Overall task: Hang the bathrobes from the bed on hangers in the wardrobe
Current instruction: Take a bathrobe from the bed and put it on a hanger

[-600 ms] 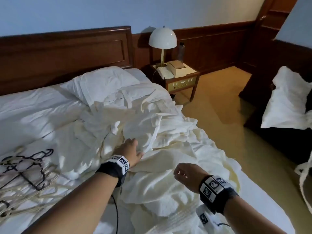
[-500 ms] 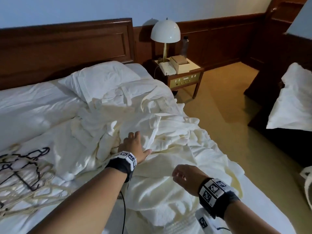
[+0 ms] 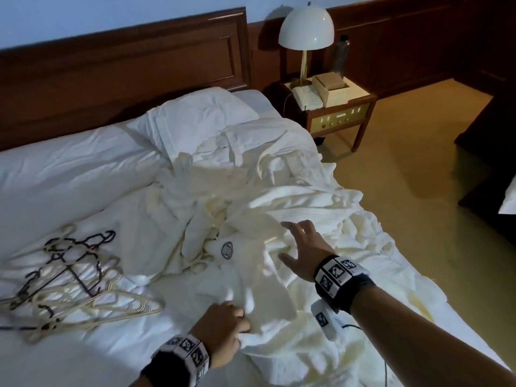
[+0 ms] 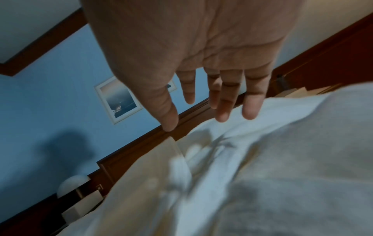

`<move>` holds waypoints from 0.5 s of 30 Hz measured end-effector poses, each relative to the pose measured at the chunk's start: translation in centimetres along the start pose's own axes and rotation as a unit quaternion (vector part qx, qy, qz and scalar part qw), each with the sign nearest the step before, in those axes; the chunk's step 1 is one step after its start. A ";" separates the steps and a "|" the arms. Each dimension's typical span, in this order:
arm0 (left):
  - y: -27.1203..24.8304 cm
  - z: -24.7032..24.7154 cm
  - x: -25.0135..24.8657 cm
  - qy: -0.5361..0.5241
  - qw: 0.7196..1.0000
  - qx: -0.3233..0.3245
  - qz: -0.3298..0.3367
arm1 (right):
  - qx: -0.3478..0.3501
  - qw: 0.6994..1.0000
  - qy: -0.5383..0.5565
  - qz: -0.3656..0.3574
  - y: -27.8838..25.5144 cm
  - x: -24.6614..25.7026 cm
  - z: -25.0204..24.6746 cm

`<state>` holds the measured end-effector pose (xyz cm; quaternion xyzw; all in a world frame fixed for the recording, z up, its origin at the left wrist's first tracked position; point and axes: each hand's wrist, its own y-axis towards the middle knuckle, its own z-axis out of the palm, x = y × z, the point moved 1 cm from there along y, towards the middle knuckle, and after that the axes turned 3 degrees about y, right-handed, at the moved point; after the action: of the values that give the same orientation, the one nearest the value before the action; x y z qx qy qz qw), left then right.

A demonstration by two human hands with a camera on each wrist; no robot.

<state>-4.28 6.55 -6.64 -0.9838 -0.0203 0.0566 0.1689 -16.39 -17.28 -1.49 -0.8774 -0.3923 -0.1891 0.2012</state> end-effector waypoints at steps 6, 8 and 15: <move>-7.9 5.1 1.3 -0.064 0.997 0.002 -0.050 | 0.062 0.992 -0.085 0.070 3.2 0.6 4.0; -9.6 5.0 1.9 -0.104 0.990 -0.022 -0.088 | 0.071 0.991 -0.095 0.059 3.4 0.0 3.7; -11.9 2.9 1.7 -0.174 0.971 0.008 -0.164 | 0.012 0.994 -0.095 0.054 4.1 -1.4 1.6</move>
<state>-3.19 18.86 -5.55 -0.9407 -0.2096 0.1991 0.1776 -13.84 -19.83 -4.33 -0.9087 -0.3642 -0.0892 0.1836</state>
